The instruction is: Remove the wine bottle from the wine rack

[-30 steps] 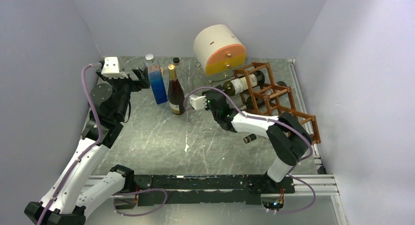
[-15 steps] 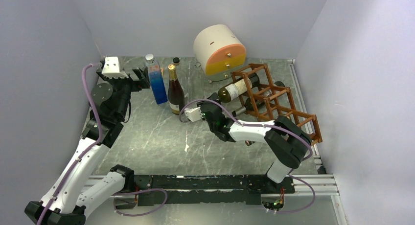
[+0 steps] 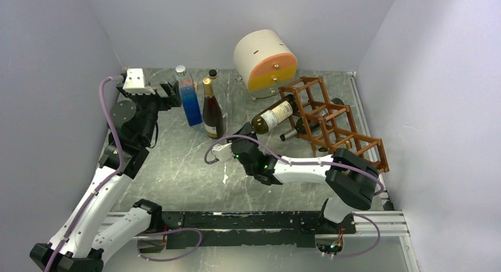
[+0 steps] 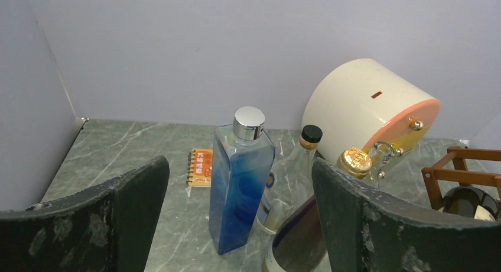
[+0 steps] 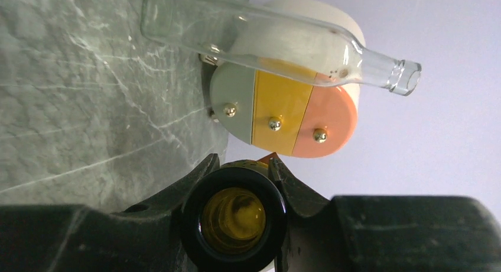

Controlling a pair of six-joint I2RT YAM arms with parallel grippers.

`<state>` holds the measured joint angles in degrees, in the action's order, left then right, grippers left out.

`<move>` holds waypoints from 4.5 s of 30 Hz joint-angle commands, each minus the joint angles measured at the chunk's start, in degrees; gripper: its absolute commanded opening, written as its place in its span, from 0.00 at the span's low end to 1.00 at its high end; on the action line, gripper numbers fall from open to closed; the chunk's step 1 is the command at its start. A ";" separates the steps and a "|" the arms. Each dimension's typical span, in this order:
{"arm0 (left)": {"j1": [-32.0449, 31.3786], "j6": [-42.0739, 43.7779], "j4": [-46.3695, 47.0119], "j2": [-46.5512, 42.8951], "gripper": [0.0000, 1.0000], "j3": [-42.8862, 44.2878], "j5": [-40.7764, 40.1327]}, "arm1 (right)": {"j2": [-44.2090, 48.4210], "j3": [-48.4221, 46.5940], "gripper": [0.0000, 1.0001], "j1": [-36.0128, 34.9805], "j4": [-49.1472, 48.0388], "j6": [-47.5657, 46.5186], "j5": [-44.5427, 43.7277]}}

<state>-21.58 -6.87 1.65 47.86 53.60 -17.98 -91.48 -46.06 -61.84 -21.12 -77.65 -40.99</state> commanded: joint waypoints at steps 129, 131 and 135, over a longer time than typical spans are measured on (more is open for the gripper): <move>-0.26 0.23 0.90 -0.54 0.94 0.70 -1.27 | -2.21 -47.17 0.96 4.62 38.70 67.17 44.56; -0.30 0.43 0.69 -0.72 0.94 0.95 -1.73 | 1.53 -45.05 0.98 4.62 38.72 66.87 44.45; -0.25 1.00 1.05 -2.10 0.94 0.64 -2.93 | 11.90 -38.32 1.00 4.56 41.30 64.06 42.59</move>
<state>-21.58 -6.85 1.43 47.55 53.60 -18.92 -89.60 -88.88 -57.19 18.39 -10.61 2.52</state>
